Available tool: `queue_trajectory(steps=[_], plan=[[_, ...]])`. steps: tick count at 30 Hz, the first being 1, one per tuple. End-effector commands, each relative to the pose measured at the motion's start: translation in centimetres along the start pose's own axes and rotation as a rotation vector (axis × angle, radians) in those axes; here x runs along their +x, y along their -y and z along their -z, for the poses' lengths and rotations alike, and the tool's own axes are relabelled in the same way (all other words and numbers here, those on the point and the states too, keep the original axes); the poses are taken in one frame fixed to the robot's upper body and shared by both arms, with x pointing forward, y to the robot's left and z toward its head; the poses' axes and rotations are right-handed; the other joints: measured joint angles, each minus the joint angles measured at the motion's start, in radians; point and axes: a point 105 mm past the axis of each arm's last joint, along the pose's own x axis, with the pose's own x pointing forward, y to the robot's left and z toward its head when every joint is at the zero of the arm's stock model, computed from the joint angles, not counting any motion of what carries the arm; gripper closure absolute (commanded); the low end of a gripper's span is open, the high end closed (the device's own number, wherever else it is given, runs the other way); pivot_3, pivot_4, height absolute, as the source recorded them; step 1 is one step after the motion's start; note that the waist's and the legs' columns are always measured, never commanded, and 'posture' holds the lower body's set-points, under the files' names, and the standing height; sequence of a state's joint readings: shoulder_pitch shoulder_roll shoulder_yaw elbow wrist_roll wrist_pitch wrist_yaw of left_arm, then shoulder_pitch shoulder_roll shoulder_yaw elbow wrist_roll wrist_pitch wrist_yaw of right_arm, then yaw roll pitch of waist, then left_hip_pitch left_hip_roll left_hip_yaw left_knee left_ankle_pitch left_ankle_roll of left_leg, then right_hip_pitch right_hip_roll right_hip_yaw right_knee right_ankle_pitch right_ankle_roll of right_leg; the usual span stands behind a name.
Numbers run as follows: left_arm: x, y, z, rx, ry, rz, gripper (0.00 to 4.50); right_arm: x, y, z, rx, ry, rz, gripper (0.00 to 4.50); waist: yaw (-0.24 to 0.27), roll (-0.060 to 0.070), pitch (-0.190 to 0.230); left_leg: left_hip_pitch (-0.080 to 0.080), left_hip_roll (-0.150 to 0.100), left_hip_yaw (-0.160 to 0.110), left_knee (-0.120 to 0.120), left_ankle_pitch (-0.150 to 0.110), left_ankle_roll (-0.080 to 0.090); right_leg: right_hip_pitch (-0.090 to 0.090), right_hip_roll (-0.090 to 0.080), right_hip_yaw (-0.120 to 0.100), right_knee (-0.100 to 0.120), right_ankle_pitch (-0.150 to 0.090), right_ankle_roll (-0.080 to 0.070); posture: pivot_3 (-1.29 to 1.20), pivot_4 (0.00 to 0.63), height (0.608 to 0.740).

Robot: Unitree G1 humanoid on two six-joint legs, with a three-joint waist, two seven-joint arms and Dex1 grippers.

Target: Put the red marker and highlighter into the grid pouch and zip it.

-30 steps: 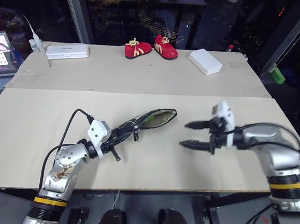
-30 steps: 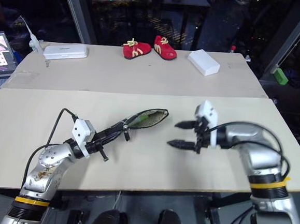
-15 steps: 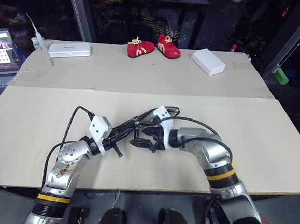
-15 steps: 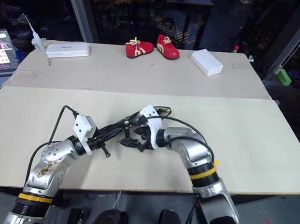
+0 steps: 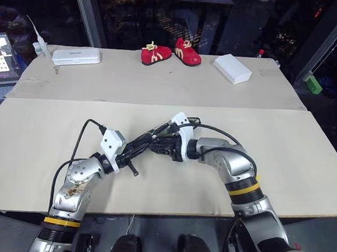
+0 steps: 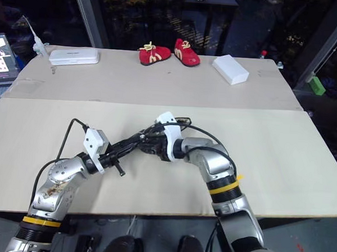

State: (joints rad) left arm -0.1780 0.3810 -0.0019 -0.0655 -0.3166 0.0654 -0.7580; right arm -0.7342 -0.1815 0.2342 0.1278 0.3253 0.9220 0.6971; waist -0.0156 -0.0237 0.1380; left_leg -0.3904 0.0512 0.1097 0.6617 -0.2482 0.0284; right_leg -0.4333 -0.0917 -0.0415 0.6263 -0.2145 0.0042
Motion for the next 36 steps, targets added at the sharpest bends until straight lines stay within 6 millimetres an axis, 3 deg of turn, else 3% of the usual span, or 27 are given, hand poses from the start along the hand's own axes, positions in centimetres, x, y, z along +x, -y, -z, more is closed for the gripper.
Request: queue_trajectory(steps=[1,5,10,15,19,22,28,32,36], plan=[[0.1,0.3,-0.8,0.020,0.039,0.006,4.50,-0.4,-0.3,-1.8,-0.049,0.059,-0.012,4.36,-0.001,0.000,0.000,0.000,0.000,0.000,0.000,0.000,0.000,0.000,0.000,0.000,0.000,0.000,0.000,0.00,0.150,0.740],[0.2,0.3,-0.8,0.019,0.041,0.006,4.50,-1.1,-0.2,-2.0,-0.062,0.064,-0.019,4.44,0.000,0.000,0.000,0.000,0.000,0.000,0.000,0.000,0.000,0.000,0.000,0.000,0.000,0.000,0.000,0.00,0.150,0.740],[0.1,0.3,-0.8,0.020,0.042,0.004,4.50,-3.8,1.3,-1.5,-0.100,0.034,0.020,4.44,0.004,0.000,0.000,-0.001,0.000,0.000,0.000,0.000,0.000,0.000,0.000,-0.001,-0.001,0.000,0.000,0.00,0.150,0.740],[-0.1,0.3,-0.7,0.022,0.041,-0.001,4.50,-8.7,6.0,-0.2,-0.125,-0.028,0.203,4.44,0.007,0.000,0.000,-0.001,-0.001,0.000,0.000,0.000,0.000,0.000,-0.001,-0.001,-0.001,0.000,0.000,0.00,0.150,0.740],[-0.2,0.5,-0.5,0.028,0.033,0.007,4.50,-14.0,10.8,0.4,-0.131,-0.062,0.416,4.44,0.005,0.000,0.000,-0.001,-0.001,0.000,0.000,0.000,0.000,0.000,-0.001,0.000,-0.002,0.000,0.000,0.00,0.150,0.740],[-0.2,0.6,-0.5,0.030,0.031,0.011,4.50,-14.5,11.3,0.3,-0.131,-0.045,0.427,4.44,-0.004,0.000,0.000,0.000,-0.001,0.001,0.000,0.000,0.000,0.000,0.000,0.000,-0.002,0.000,0.000,0.00,0.150,0.740],[-0.1,0.8,-0.5,0.033,0.031,0.020,4.50,-13.0,10.1,0.3,-0.101,0.006,0.343,4.44,-0.004,0.000,0.000,0.000,0.000,0.000,0.000,0.000,0.000,0.000,0.001,0.001,-0.001,0.000,0.000,0.00,0.150,0.740],[0.2,1.0,-0.5,0.033,0.036,0.028,4.50,-12.2,8.6,0.9,-0.111,0.007,0.255,3.10,0.003,0.000,0.000,0.000,0.000,0.000,0.000,0.000,0.001,0.000,0.000,0.001,-0.002,0.000,0.000,0.00,0.150,0.740],[0.3,1.3,-0.6,0.035,0.038,0.040,4.50,-12.7,7.7,1.0,-0.090,0.026,0.202,1.75,0.006,0.000,0.000,-0.001,-0.001,0.000,0.000,0.000,0.001,0.000,-0.001,0.000,-0.002,0.000,0.000,0.00,0.150,0.740]])
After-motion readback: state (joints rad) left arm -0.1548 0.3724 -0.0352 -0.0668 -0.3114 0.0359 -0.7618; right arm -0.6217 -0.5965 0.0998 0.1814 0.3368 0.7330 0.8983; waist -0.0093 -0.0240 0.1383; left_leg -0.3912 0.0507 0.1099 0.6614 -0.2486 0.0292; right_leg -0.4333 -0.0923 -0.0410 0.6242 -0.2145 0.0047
